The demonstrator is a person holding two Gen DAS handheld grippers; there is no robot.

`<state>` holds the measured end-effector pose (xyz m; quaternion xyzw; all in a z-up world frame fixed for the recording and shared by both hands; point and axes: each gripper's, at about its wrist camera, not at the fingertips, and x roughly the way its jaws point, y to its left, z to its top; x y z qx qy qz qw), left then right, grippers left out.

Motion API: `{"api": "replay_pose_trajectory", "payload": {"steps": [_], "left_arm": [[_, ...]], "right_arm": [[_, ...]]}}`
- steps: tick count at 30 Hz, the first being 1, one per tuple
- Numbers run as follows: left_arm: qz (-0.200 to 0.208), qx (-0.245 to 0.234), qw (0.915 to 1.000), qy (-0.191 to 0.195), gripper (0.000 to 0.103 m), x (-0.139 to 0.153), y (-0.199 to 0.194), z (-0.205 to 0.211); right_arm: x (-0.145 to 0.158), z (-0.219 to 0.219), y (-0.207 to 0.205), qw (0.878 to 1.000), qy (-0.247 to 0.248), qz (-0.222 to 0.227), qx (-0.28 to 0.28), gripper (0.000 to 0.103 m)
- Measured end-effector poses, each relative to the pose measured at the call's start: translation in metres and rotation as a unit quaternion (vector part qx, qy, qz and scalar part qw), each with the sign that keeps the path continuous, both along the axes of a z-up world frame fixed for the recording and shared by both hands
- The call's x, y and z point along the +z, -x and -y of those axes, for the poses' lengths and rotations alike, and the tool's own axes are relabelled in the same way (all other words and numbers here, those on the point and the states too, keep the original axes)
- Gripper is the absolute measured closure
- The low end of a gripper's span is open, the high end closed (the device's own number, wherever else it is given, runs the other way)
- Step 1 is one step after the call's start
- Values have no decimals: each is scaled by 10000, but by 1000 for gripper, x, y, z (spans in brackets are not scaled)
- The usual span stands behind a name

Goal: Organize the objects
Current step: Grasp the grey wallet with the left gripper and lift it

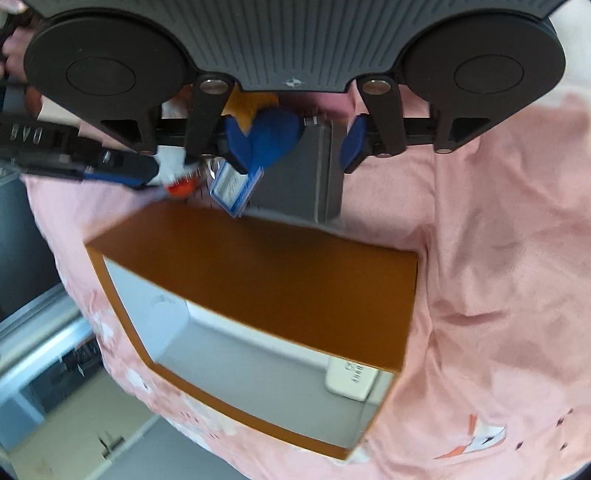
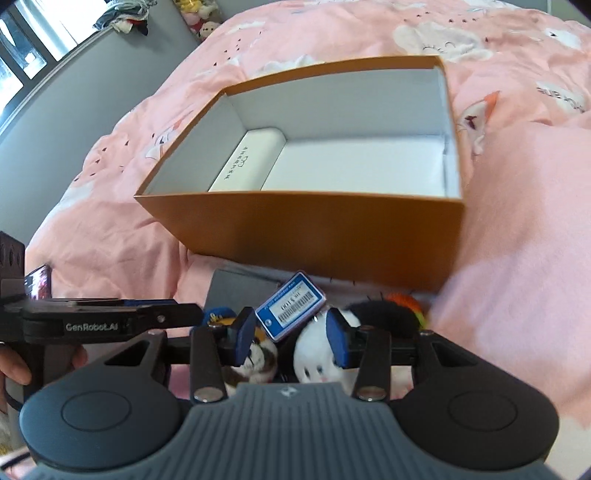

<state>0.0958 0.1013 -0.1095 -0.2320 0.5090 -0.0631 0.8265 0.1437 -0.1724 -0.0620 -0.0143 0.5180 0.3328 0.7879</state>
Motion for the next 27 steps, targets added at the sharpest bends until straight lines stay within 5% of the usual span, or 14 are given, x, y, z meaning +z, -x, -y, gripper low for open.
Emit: {"api": "replay_pose_trajectory", "payload": {"steps": [7,12,16,21,27], "left_arm": [[-539,50,9985,64,35,-38,-20,-2],[-628,101,9972,403,19,-56,-29,-3],[-673,87,9959,596,16,-68,-36,-1],[-522,81,9969,584,40,-59,-32,1],[-101,198,9991,357,57,-27,-6,-1]], "right_arm": [[-29,-35,-18,9989,404,-75,204,58],[-44,-31,-29,9981,596,-97,96,62],[-48,-29,-34,9980,608,-155,47,62],[-49,-26,-37,9982,559,-212,-40,62],[-40,-15,-34,9989,370,-244,-165,66]]}}
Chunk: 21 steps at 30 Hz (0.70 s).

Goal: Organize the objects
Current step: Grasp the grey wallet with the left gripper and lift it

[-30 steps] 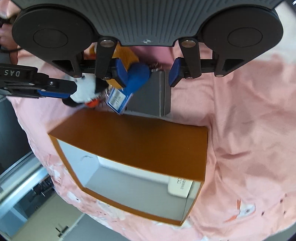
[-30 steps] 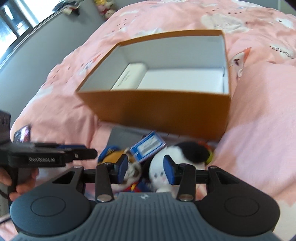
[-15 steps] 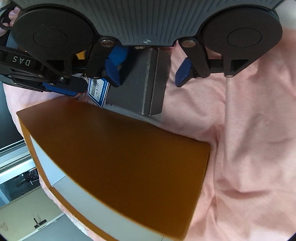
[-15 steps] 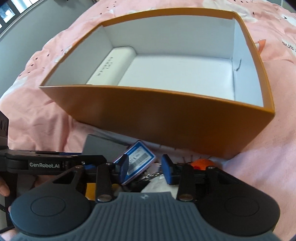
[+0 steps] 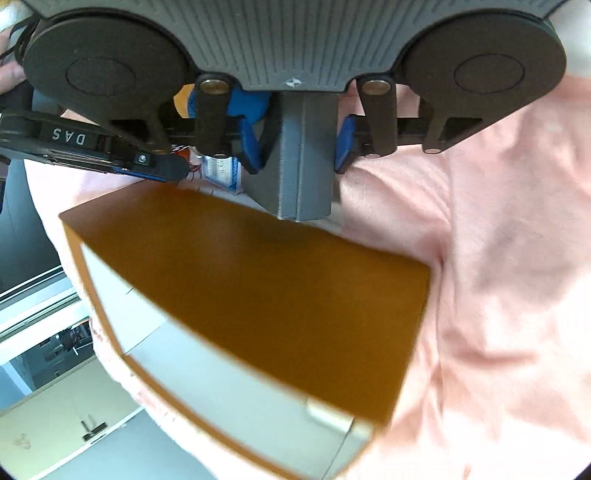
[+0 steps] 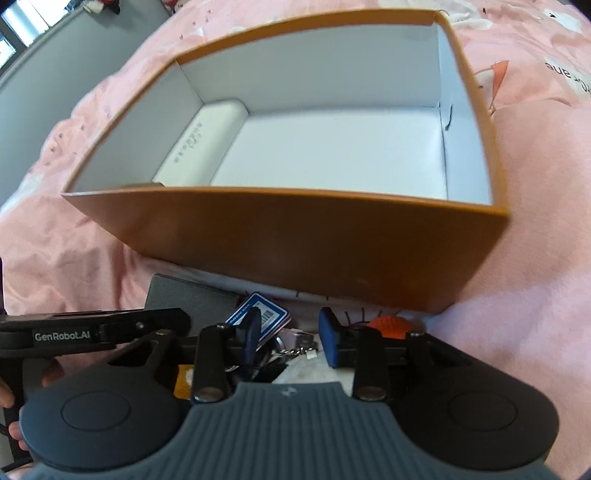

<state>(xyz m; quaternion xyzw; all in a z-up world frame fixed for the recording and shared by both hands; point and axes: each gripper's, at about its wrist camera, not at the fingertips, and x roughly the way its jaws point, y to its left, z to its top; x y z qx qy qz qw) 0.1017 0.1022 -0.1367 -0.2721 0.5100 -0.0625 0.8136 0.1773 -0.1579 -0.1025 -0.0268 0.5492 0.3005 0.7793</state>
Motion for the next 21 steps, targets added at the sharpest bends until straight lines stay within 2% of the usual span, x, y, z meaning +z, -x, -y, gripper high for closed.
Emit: {"api": "replay_pose_trajectory", "payload": {"steps": [4,8,13,18,21], "left_arm": [[480,239,9978,-384,61,32,26,-7],[753,435,9955,-383,61,48,39,-21],[919,621,9931,-371,61,56,51,-17],[1245,555,9898,-421,61,66,57,-10],[1324,512,9887,-485,61,73,65,-7]], "right_arm": [[22,13,15,9990,-418,-69,154,66],[34,22,38,9952,-716,-453,482,70],[7,27,53,9942,-228,-1025,252,72],[-3,21,54,9964,-43,-828,203,79],[1,22,53,9988,459,-149,-95,103]]}}
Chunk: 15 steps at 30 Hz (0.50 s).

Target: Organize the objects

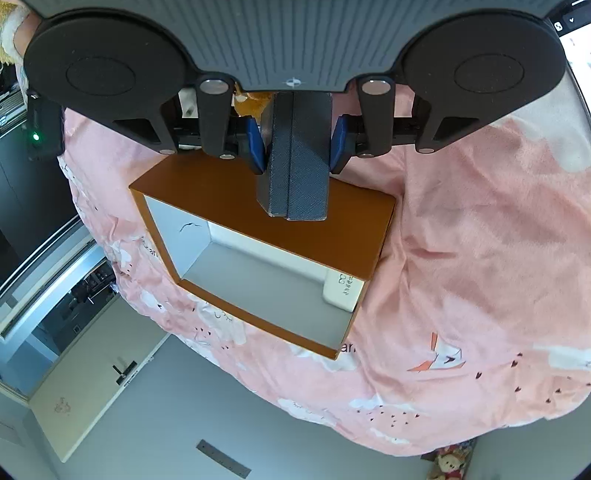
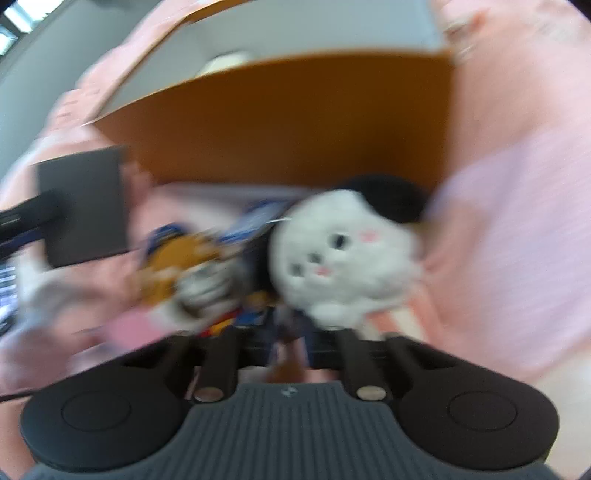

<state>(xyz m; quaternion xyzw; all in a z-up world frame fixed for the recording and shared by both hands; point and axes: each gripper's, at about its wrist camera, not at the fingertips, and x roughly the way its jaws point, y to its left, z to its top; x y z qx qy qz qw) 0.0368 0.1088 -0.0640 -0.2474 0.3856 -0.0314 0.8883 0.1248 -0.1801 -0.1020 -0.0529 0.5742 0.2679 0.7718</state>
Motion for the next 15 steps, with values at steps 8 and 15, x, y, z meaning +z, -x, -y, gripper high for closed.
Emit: {"api": "replay_pose_trajectory", "payload": {"steps": [8,15], "left_arm": [[12,-209,9994,-292,61,3,2,16],[-82,-303,9978,-576,61,3,-1,25]], "right_arm": [[16,15,-10,9964,-122,554,-635,103],[0,12,-22,9966,-643,-112,-494,99]]}}
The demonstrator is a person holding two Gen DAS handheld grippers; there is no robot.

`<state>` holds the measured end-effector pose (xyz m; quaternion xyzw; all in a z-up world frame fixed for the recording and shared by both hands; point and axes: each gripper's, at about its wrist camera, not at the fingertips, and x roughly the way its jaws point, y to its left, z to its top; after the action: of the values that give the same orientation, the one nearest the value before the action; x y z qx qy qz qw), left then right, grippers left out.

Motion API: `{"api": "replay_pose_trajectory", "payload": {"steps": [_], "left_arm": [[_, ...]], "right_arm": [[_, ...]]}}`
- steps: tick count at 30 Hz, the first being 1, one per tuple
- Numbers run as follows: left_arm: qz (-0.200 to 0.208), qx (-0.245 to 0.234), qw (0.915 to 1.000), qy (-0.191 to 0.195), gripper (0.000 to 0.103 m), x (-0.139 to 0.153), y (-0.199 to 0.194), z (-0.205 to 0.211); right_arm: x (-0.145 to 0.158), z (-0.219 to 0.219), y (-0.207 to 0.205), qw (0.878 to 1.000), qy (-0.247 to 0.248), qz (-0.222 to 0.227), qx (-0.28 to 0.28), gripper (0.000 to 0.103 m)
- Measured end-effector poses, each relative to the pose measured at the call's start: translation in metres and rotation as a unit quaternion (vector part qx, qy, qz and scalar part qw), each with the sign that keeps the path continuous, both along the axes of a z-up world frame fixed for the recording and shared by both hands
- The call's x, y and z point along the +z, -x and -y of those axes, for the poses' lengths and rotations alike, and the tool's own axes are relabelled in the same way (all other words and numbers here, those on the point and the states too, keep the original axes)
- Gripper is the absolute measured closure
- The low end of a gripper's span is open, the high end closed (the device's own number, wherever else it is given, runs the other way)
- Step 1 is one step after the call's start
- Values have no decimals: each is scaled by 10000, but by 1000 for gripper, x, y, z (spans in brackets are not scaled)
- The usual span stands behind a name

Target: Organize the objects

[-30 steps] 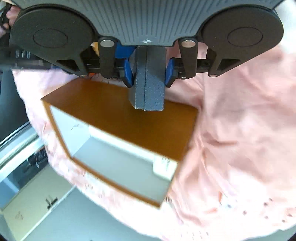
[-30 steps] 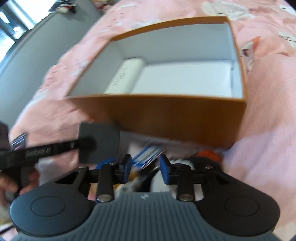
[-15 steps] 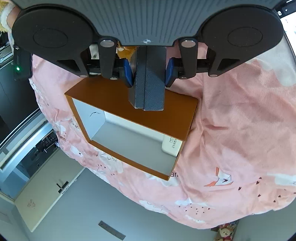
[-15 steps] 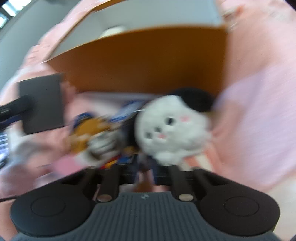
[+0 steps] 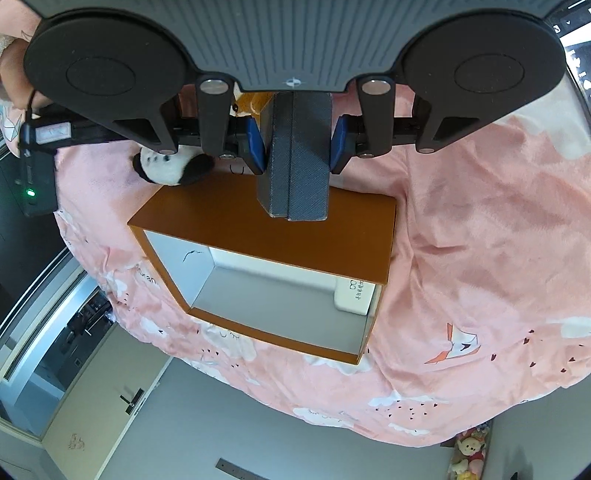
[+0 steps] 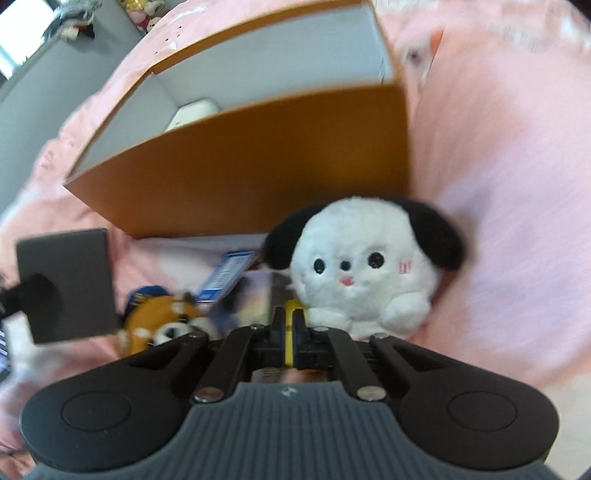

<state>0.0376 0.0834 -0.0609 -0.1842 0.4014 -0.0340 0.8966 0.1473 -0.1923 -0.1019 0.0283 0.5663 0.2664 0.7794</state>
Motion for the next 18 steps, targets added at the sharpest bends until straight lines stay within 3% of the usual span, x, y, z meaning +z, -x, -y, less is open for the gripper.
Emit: {"api": "replay_pose_trajectory", "payload": {"steps": [3,12,14,15,16,18], "left_arm": [[-21,16,10000,2,61,0,0,-1],[-154,102,9998,25,61,-2,-3,-6],[-154,99,9998,22,61,-2,-3,-5],[-162,94,9998,17,61,-2,-4,-6],[-164,98,9998,-4,61,-1,-4,-5],[-165,102,9998,-14,62,-1,-5,-6]], "right_arm": [[-11,-8,-8,9994,-162,-300,23,99],[-9,-24,-8,9995,104,-183,226,92],[-11,-18,-4,9994,40,-255,241,79],[-9,-18,-3,9992,-32,-298,274,62],[-7,-19,0,9989,-100,-333,307,55],[-4,-18,3,9992,-39,-282,263,52]]}}
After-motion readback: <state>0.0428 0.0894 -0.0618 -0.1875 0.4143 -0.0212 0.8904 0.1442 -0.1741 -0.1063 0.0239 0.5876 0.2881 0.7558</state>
